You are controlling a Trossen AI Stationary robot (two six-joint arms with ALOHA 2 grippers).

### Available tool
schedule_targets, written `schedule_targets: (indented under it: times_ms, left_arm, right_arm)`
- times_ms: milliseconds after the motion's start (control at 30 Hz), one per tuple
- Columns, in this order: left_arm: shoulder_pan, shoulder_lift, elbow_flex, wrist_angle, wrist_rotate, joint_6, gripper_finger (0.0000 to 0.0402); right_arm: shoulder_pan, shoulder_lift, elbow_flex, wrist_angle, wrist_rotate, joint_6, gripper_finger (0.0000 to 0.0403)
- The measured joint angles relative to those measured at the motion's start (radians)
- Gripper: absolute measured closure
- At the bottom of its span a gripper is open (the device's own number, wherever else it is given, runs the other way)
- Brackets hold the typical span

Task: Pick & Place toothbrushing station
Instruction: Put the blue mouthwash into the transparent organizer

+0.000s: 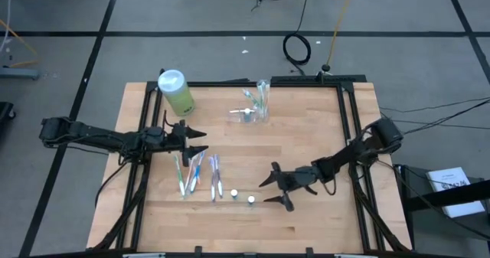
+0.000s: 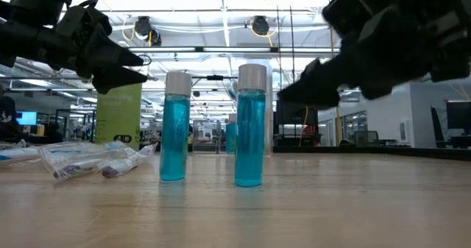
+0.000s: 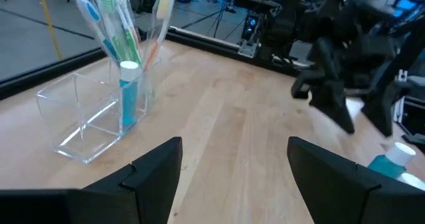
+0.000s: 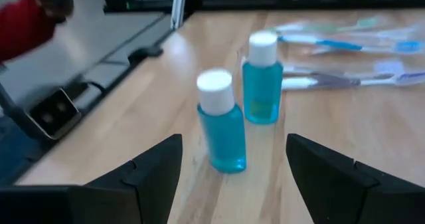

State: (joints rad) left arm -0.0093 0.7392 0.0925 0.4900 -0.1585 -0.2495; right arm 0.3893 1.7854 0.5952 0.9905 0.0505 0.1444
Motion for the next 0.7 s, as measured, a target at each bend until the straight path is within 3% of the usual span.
schedule_targets:
  times_ms: [367, 700]
  left_arm:
    - [0.0, 0.0, 0.001, -0.004, 0.0, -0.02, 0.0121]
    - [-0.002, 0.0, 0.001, -0.017, -0.001, -0.02, 0.0121]
  right_arm:
    - [-0.054, 0.168, 0.084, 0.002, -0.004, -0.059, 0.014]
    - [-0.089, 0.231, 0.157, -0.002, -0.192, -0.059, 0.014]
